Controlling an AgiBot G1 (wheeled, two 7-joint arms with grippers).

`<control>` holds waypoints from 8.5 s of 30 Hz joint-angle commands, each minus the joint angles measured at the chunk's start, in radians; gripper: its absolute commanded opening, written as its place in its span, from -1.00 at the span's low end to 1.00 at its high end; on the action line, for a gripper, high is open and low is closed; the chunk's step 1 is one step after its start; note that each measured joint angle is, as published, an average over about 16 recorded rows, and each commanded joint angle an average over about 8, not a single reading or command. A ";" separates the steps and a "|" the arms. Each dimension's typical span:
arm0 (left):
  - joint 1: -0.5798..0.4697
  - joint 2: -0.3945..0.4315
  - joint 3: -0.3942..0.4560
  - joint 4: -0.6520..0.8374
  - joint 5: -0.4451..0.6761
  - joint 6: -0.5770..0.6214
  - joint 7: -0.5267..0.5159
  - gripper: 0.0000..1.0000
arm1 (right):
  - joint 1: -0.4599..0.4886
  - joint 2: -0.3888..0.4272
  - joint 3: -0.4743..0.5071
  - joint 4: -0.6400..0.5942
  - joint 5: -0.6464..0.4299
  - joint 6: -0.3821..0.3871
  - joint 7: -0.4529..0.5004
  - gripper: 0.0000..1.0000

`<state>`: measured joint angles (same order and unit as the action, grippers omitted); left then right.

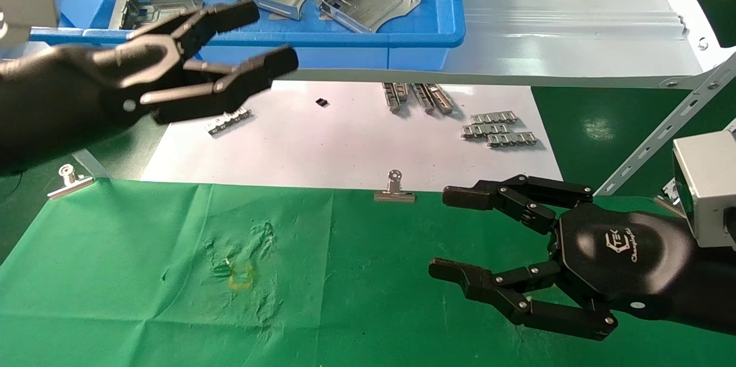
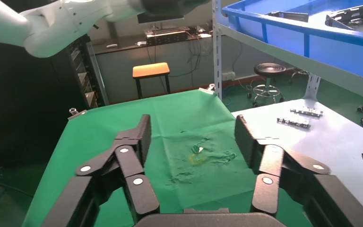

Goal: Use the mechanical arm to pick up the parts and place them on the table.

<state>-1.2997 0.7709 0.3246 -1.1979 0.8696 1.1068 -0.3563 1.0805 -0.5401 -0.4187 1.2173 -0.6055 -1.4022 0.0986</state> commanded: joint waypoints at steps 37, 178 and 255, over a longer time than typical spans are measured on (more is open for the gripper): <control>-0.681 0.095 0.418 0.368 0.833 -0.118 -0.677 0.67 | 0.000 0.000 0.000 0.000 0.000 0.000 0.000 -1.00; 0.179 -0.202 0.140 -0.155 0.299 -0.008 0.847 -1.00 | 0.000 0.000 0.000 0.000 0.000 0.000 0.000 -1.00; 0.296 -0.214 0.085 -0.132 0.084 0.105 0.549 1.00 | 0.000 0.000 0.000 0.000 0.000 0.000 0.000 1.00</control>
<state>-1.0037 0.5570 0.4098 -1.3294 0.9539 1.2122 0.1931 1.0805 -0.5400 -0.4188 1.2173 -0.6055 -1.4022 0.0986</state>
